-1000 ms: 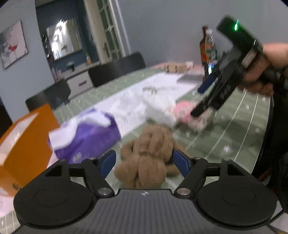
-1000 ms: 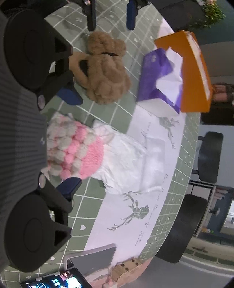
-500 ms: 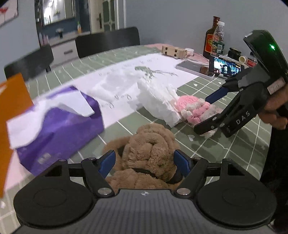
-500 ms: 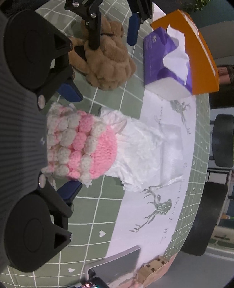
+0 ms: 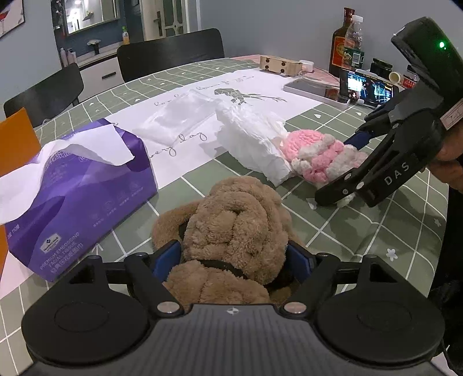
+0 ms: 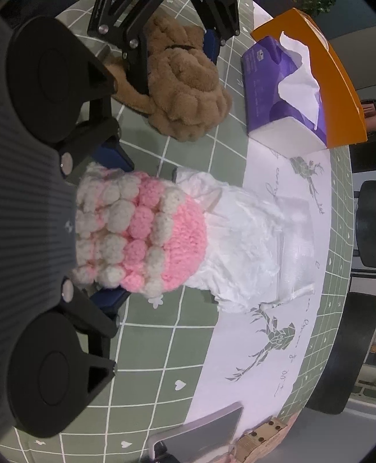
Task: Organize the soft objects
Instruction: 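Lift and carry the plush toy and pink knitted item over the orange box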
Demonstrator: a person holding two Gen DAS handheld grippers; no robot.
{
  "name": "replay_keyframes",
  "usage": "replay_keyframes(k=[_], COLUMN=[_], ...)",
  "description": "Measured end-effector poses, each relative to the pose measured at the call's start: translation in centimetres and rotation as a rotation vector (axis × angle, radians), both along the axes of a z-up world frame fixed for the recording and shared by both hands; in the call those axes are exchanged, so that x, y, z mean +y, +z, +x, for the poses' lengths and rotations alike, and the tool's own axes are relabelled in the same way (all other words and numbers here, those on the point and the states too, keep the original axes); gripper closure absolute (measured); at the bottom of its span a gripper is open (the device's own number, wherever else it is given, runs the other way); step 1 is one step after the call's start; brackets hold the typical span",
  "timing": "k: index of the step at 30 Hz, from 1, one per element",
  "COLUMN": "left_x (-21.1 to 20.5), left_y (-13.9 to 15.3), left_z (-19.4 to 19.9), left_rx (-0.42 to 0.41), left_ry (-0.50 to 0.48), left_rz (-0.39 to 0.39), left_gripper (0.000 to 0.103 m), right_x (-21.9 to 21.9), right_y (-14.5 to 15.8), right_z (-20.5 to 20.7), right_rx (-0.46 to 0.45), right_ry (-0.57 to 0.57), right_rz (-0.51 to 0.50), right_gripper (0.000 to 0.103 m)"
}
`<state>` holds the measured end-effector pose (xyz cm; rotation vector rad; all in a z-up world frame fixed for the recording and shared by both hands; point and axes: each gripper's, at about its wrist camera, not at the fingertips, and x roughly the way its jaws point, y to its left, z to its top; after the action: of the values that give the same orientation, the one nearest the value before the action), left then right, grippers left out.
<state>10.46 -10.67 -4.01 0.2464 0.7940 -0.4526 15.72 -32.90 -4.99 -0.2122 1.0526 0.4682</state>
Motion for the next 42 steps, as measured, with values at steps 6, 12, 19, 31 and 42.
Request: replay_keyframes(k=[6,12,19,31,42], left_x=[0.2,0.9,2.7,6.7,11.3], left_y=[0.1,0.6,1.0,1.3,1.9], left_z=[-0.2,-1.0,-2.4,-4.0,-3.9], left_rx=[0.007,0.007,0.019,0.019,0.003], left_ry=[0.009,0.024,0.037,0.105,0.209], left_rz=[-0.018,-0.055,-0.082,-0.069,-0.070], left_gripper=[0.016,0.029,0.031,0.031,0.032], right_x=[-0.1,-0.3,-1.1,0.4,7.4], right_y=[0.2,0.7,2.3,4.0,3.1], right_z=[0.0,-0.3,-0.7,-2.9,-3.1], right_rx=[0.000,-0.010,-0.041,-0.050,-0.016], right_ry=[0.000,0.014,0.017,0.163,0.296], right_rz=[0.001,0.002,0.040,0.082,0.012], right_gripper=[0.032,0.039,0.047,0.053,0.053])
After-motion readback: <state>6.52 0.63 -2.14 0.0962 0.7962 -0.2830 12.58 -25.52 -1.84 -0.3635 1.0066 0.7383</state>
